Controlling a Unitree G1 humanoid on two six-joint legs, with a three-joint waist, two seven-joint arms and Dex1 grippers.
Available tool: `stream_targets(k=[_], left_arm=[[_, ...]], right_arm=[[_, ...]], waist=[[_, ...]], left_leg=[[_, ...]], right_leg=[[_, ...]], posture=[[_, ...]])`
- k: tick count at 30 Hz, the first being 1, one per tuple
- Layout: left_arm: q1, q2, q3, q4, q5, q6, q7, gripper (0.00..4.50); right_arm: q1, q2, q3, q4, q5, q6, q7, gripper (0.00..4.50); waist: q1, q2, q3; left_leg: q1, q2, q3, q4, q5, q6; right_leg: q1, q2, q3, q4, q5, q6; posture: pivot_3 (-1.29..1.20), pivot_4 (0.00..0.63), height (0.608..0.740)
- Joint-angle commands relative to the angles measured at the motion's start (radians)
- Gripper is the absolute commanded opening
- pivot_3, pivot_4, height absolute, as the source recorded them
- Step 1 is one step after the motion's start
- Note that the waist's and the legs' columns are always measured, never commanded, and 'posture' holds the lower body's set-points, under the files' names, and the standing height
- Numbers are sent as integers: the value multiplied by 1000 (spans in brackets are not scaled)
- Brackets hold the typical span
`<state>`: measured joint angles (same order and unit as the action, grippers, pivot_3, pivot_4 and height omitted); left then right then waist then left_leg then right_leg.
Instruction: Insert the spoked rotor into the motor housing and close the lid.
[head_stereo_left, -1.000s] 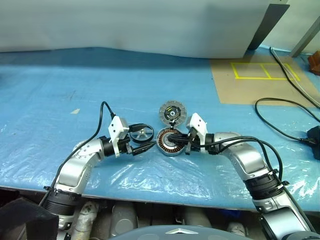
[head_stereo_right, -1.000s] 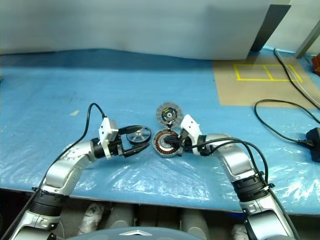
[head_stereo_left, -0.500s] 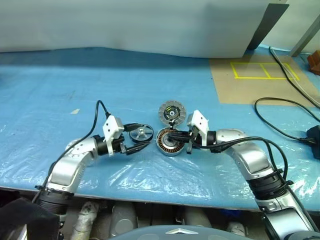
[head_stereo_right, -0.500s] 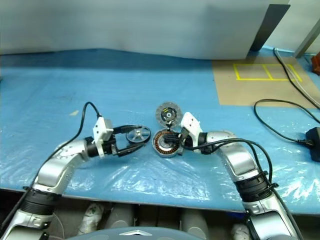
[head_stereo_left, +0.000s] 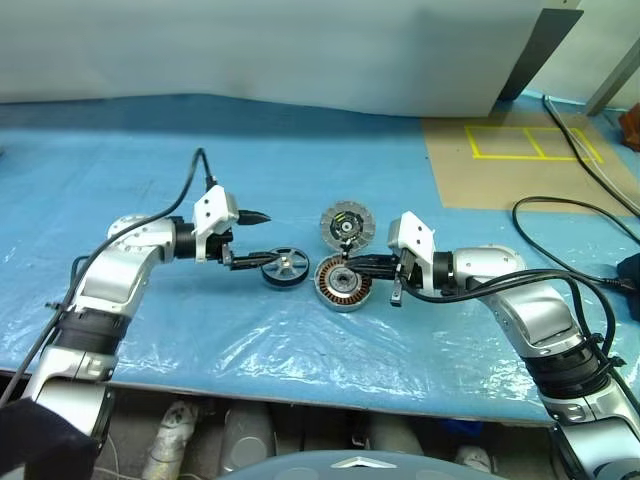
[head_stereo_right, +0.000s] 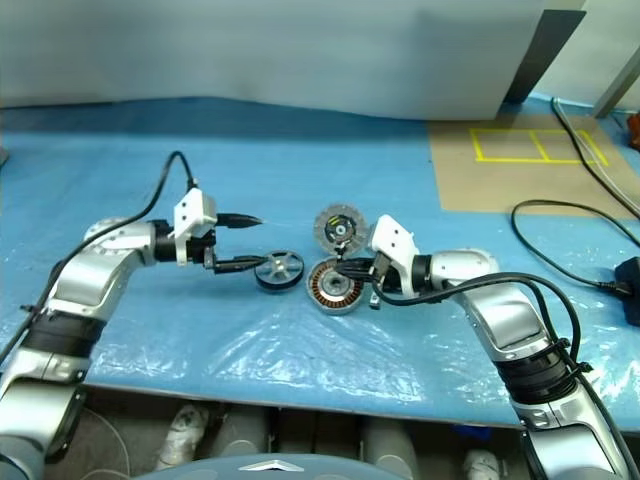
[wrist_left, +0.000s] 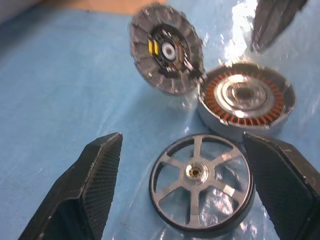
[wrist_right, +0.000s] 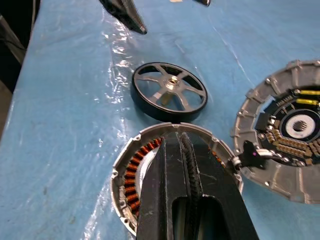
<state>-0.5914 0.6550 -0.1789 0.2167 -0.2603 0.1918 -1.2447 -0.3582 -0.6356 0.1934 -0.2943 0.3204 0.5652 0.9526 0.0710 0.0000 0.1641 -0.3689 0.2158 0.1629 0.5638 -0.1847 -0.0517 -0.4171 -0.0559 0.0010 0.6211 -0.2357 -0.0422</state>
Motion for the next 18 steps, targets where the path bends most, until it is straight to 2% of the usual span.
stream_targets(k=[1,9,18], left_arm=[[-104,10,-64,102,71,-50,-99,4026],[-265,-12,-164,259,182,-73,-235,4026],[-278,-69,-198,289,258,-92,-230,4026]], right_arm=[[12,0,-30,-36,4,-16,-22,11],[60,-3,-44,-68,-3,-14,-73,11],[103,-6,-47,-102,-10,-10,-110,11]], waist=[[0,0,0],[3,0,0],[9,0,0]], left_leg=[[0,0,0,0,0,0],[-1,-1,0,-1,0,0],[-1,-1,-1,0,0,0]], right_leg=[[0,0,0,0,0,0],[-1,-1,-1,1,2,4],[-1,-2,-1,1,2,3]], posture=[[0,150,740],[0,150,740],[0,150,740]])
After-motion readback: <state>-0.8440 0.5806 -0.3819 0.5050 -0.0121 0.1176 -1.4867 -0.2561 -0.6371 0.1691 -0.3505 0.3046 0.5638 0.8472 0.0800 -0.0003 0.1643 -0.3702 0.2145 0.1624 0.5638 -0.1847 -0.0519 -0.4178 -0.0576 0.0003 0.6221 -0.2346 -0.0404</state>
